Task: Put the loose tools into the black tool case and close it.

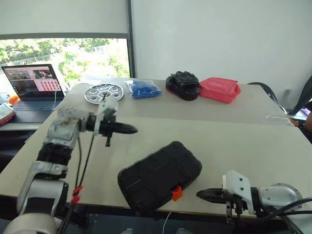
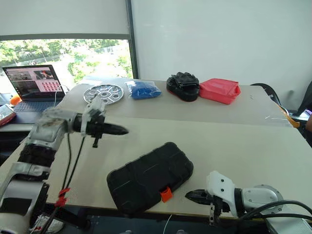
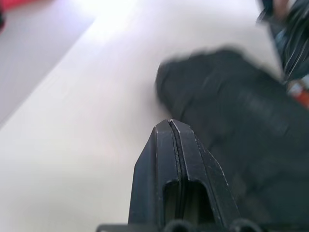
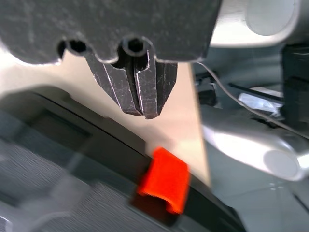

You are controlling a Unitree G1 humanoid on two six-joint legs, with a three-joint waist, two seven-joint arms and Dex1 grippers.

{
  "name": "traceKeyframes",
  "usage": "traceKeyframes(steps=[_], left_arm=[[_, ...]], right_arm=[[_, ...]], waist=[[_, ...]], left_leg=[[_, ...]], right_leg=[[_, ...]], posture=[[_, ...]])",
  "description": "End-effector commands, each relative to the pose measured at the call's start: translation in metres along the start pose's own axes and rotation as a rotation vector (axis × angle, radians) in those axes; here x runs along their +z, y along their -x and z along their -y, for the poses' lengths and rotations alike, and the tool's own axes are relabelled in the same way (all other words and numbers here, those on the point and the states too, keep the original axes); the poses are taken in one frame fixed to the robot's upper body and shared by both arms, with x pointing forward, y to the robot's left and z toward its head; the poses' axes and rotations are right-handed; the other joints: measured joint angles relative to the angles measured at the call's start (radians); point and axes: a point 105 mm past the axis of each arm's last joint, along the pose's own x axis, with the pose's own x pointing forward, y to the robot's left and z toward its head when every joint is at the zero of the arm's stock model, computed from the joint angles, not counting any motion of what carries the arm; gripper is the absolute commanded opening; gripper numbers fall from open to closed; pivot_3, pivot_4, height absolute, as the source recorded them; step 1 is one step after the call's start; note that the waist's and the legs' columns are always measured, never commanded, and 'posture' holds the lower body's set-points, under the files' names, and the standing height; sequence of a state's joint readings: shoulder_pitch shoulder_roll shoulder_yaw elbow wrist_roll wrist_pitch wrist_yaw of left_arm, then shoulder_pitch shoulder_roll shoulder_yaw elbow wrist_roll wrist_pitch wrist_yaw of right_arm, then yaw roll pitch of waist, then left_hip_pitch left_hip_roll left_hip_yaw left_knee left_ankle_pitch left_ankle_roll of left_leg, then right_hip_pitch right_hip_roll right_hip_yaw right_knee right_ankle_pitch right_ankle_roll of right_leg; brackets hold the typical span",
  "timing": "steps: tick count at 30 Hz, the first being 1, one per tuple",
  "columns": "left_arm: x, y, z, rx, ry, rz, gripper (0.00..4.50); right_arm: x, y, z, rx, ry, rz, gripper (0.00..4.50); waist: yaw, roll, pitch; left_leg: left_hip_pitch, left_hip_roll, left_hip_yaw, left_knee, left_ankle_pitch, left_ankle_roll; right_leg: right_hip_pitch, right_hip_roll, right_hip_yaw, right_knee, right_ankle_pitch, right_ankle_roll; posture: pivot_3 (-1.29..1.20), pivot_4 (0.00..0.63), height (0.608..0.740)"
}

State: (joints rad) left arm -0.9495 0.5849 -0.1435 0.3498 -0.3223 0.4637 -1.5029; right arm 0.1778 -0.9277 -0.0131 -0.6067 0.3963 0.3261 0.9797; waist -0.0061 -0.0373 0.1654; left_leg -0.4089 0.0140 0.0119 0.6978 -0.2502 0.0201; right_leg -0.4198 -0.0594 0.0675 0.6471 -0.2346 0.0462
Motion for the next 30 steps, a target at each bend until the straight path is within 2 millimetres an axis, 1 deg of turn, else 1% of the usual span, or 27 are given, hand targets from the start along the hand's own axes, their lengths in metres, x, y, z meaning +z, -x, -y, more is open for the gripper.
traceKeyframes(steps=[1, 3, 5, 6, 8, 12, 13, 17, 23, 25, 30], left_arm=[[0.01, -0.025, 0.013, -0.091, -0.055, 0.01, 0.04], [-0.011, -0.047, 0.027, -0.184, -0.1, -0.082, 0.04], [-0.03, -0.058, 0.037, -0.24, -0.108, -0.168, 0.04], [-0.038, -0.06, 0.039, -0.252, -0.121, -0.204, 0.04], [-0.046, -0.062, 0.041, -0.259, -0.151, -0.242, 0.04], [-0.079, -0.063, 0.05, -0.306, -0.222, -0.376, 0.04], [-0.083, -0.063, 0.05, -0.307, -0.232, -0.386, 0.04], [-0.085, -0.064, 0.05, -0.306, -0.226, -0.378, 0.04], [-0.081, -0.066, 0.05, -0.304, -0.215, -0.357, 0.04], [-0.082, -0.066, 0.052, -0.307, -0.208, -0.355, 0.04], [-0.086, -0.065, 0.057, -0.311, -0.201, -0.355, 0.04]], right_arm=[[0.009, -0.006, -0.002, 0.012, 0.022, 0.029, 0.0], [0.011, -0.014, -0.004, 0.03, 0.023, 0.047, 0.0], [0.012, -0.021, -0.008, 0.058, 0.027, 0.052, 0.0], [0.011, -0.023, -0.01, 0.07, 0.028, 0.052, 0.0], [0.011, -0.026, -0.013, 0.083, 0.027, 0.052, 0.0], [0.014, -0.037, -0.014, 0.099, 0.022, 0.078, 0.0], [0.015, -0.039, -0.015, 0.103, 0.021, 0.083, 0.0], [0.018, -0.045, -0.014, 0.117, 0.011, 0.1, 0.0], [0.011, -0.054, -0.009, 0.104, 0.011, 0.086, 0.0], [0.008, -0.057, -0.004, 0.085, 0.012, 0.074, 0.0], [0.002, -0.061, 0.001, 0.065, 0.022, 0.06, 0.0]], waist=[[-0.003, 0.0, 0.0], [-0.016, 0.0, 0.0], [-0.021, 0.001, -0.001], [-0.021, 0.002, -0.001], [-0.02, 0.002, -0.001], [-0.011, 0.002, -0.001], [-0.01, 0.002, -0.001], [-0.008, 0.003, -0.002], [-0.008, 0.003, -0.003], [-0.008, 0.003, -0.003], [-0.009, 0.003, -0.003]], left_leg=[[0.0, 0.0, 0.0, 0.0, 0.0, 0.0], [0.0, 0.001, 0.0, -0.001, 0.0, 0.0], [0.002, 0.001, 0.0, -0.002, 0.0, 0.0], [0.003, 0.001, 0.0, -0.003, 0.0, 0.0], [0.002, 0.001, 0.0, -0.003, 0.0, 0.0], [0.003, 0.001, 0.0, -0.002, 0.0, 0.0], [0.003, 0.001, 0.0, -0.002, 0.0, 0.0], [0.005, 0.001, 0.001, -0.002, 0.0, 0.0], [0.008, 0.001, 0.001, -0.002, 0.0, 0.0], [0.009, 0.001, 0.001, -0.002, 0.0, 0.0], [0.012, 0.001, 0.001, -0.002, 0.0, 0.0]], right_leg=[[0.0, 0.0, 0.0, 0.0, 0.0, 0.0], [-0.001, 0.001, 0.002, 0.001, 0.0, -0.001], [-0.001, 0.002, 0.002, 0.001, 0.0, -0.002], [-0.001, 0.002, 0.002, 0.001, 0.0, -0.002], [-0.001, 0.002, 0.002, 0.001, 0.0, -0.002], [0.0, 0.002, 0.002, 0.0, 0.0, -0.002], [0.001, 0.002, 0.002, 0.0, 0.0, -0.002], [0.003, 0.002, 0.002, 0.0, 0.0, -0.002], [0.006, 0.002, 0.001, 0.0, 0.0, -0.001], [0.007, 0.002, 0.001, 0.0, -0.001, -0.001], [0.01, 0.002, 0.001, 0.0, -0.001, -0.002]], posture=[[0.0, 0.15, 0.74], [0.0, 0.15, 0.74], [0.0, 0.15, 0.74], [0.0, 0.15, 0.74], [0.0, 0.15, 0.74], [0.0, 0.15, 0.74], [0.0, 0.15, 0.74], [0.0, 0.15, 0.74], [0.0, 0.15, 0.74], [0.0, 0.15, 0.74], [0.0, 0.15, 0.74]])
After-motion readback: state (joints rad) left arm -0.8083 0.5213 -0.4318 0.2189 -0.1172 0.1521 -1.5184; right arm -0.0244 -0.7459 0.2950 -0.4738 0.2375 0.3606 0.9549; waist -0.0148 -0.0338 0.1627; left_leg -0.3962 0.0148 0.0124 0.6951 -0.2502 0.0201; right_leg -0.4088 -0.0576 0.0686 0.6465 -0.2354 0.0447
